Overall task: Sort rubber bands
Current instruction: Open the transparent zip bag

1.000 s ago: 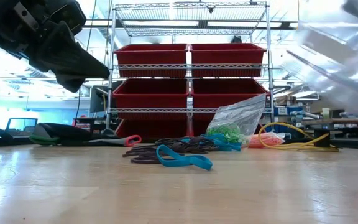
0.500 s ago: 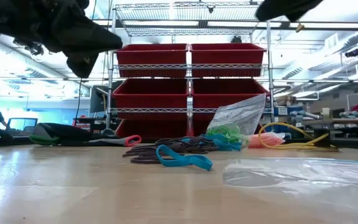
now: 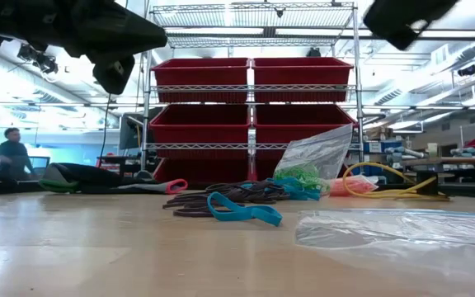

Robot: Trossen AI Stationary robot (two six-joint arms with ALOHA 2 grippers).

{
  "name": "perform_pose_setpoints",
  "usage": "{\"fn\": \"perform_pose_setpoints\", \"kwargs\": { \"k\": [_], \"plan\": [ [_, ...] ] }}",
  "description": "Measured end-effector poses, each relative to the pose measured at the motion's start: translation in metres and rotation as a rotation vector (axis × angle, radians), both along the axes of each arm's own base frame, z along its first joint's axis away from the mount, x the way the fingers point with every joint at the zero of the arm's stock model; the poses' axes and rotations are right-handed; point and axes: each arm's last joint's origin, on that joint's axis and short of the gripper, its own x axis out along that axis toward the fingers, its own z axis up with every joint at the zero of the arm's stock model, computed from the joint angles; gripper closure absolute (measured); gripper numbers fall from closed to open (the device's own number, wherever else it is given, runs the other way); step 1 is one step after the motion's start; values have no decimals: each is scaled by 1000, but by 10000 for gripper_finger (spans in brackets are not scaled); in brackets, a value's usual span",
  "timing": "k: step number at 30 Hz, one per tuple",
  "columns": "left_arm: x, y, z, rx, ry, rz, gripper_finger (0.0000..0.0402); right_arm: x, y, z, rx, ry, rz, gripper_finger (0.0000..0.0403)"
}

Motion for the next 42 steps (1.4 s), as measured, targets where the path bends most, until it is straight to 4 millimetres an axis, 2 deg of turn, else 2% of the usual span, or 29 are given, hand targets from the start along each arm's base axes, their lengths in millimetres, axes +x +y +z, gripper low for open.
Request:
{"fn": "perform_pose_setpoints", "kwargs": {
  "k": [4,11,18,24,27,30,33,37,42],
  "plan": [
    [0,0,0,0,0,0,366,-5,-1,-12,44,24,-55,373],
    [0,0,0,-1,0,0,366,-12,-4,-37,69,-3,-77,284],
    [0,0,-2,7,22,1,366,-7,3,-75,11,11,-12,206],
    [0,0,-3,10,30,1,366,1,13,-114,-25,60,30,182],
    [0,0,-3,10,33,1,366,3,14,-123,-48,66,15,190],
    [-1,0,-4,10,36,2,366,4,12,-126,-60,71,5,219],
    [-1,0,-4,10,36,2,366,5,10,-126,-74,74,7,276],
    [-1,0,-4,10,36,2,366,7,7,-124,-66,79,9,381],
    [-1,0,-4,8,36,2,366,9,6,-118,-78,96,38,399]
  ]
}}
